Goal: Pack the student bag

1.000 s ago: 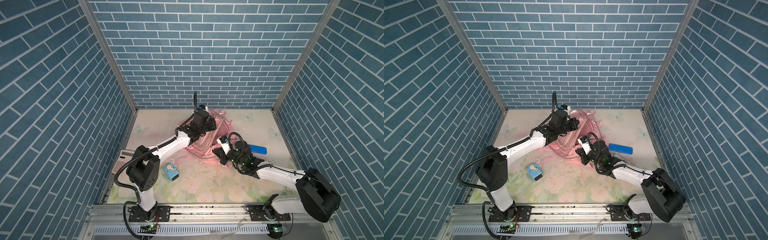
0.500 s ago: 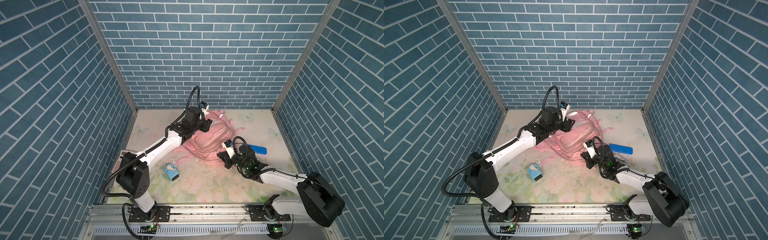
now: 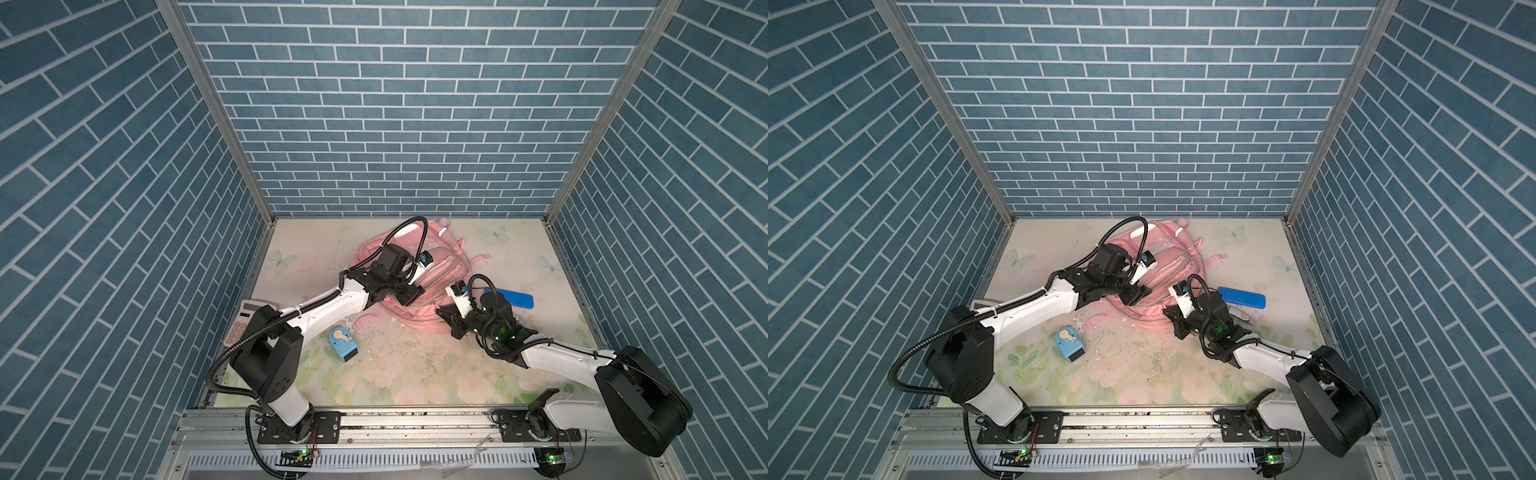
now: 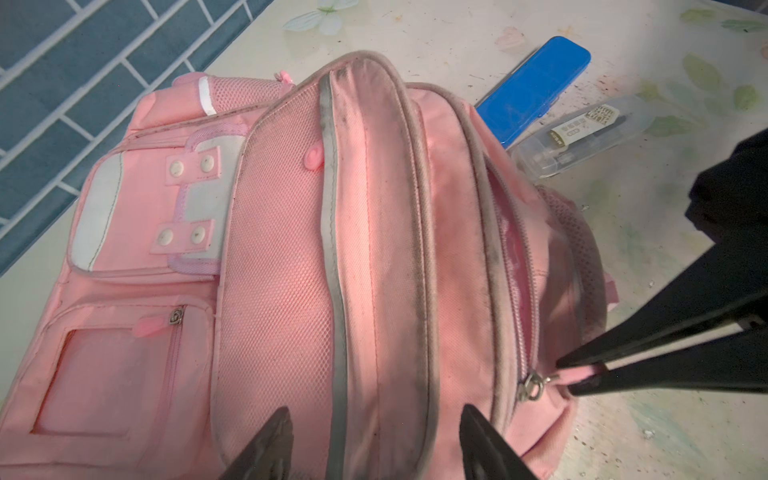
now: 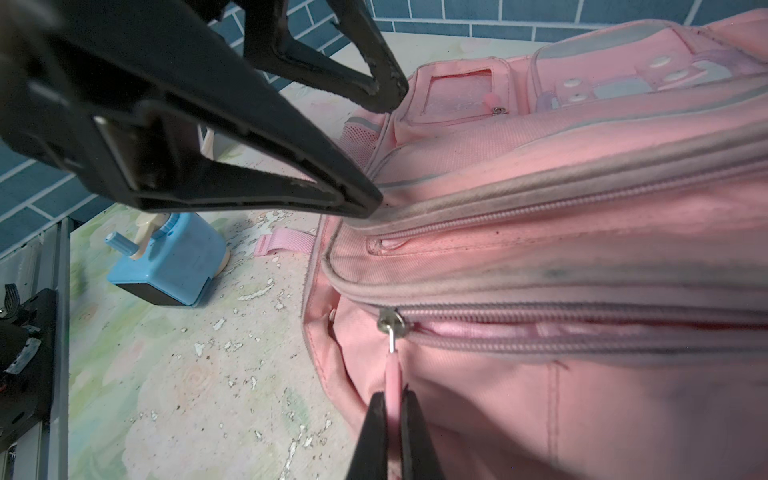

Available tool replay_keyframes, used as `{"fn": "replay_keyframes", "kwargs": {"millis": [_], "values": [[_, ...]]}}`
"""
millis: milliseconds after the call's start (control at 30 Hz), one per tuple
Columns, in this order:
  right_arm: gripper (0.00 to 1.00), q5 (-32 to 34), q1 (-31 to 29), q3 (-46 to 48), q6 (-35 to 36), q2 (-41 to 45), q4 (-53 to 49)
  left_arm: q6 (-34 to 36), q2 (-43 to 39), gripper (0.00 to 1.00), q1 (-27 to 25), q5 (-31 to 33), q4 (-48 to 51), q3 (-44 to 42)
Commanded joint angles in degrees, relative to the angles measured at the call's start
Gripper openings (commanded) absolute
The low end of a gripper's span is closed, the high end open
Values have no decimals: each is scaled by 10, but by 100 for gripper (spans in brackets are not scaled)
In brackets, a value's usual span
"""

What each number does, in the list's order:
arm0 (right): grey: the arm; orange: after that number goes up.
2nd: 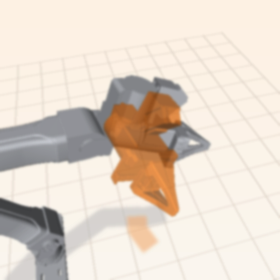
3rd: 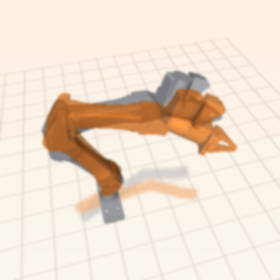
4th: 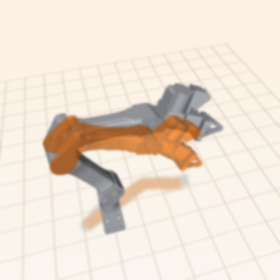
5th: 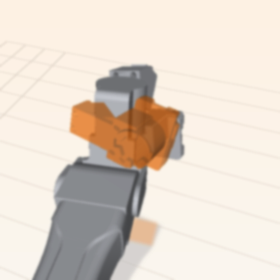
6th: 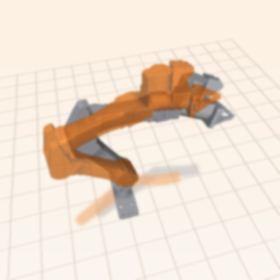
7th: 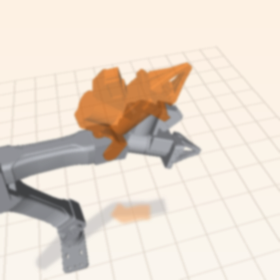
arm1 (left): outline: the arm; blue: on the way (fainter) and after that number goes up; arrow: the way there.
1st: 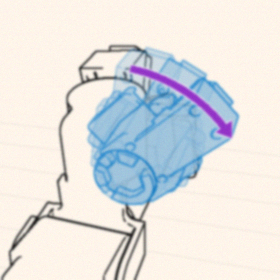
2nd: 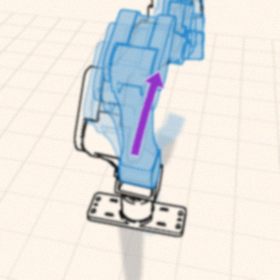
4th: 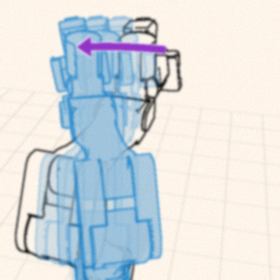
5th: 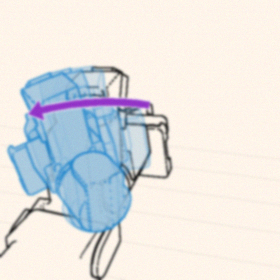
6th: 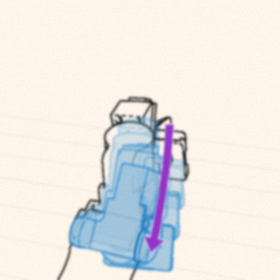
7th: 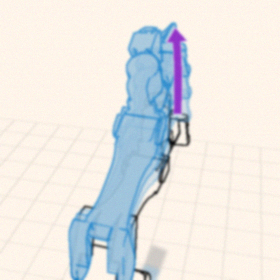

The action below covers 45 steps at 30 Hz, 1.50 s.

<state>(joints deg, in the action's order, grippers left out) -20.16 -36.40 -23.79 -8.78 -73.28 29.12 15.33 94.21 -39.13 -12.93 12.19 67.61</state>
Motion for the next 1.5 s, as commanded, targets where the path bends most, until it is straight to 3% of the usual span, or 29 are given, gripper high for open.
{"fn": "replay_keyframes", "kwargs": {"millis": [0, 233, 300, 467, 533, 767, 1133, 1467], "values": [[0, -7, 3, 6, -10, 16, 8, 16, 25, 66, -4, -12, -17, -2], [0, 0, 4, 4, -11, 7, 6, -16, 62, 65, -16, 30, -26, 4], [0, 8, 7, 2, -12, 7, 2, -29, 62, 59, -20, 44, -28, 1], [0, 11, 40, -7, -16, 6, -8, -109, 55, 10, -20, 67, -11, 3], [0, 1, 59, -19, -11, 2, -16, -154, 49, 0, -19, 74, -8, 1], [0, -30, 107, -90, 33, -40, -86, -301, 45, 0, -19, 65, 4, 21], [0, -48, 159, -173, 78, -79, -142, -507, 68, 0, -7, 21, -62, 67], [0, -86, 156, -179, 102, -62, -154, -551, 117, 0, 16, -3, -97, 130]]}}
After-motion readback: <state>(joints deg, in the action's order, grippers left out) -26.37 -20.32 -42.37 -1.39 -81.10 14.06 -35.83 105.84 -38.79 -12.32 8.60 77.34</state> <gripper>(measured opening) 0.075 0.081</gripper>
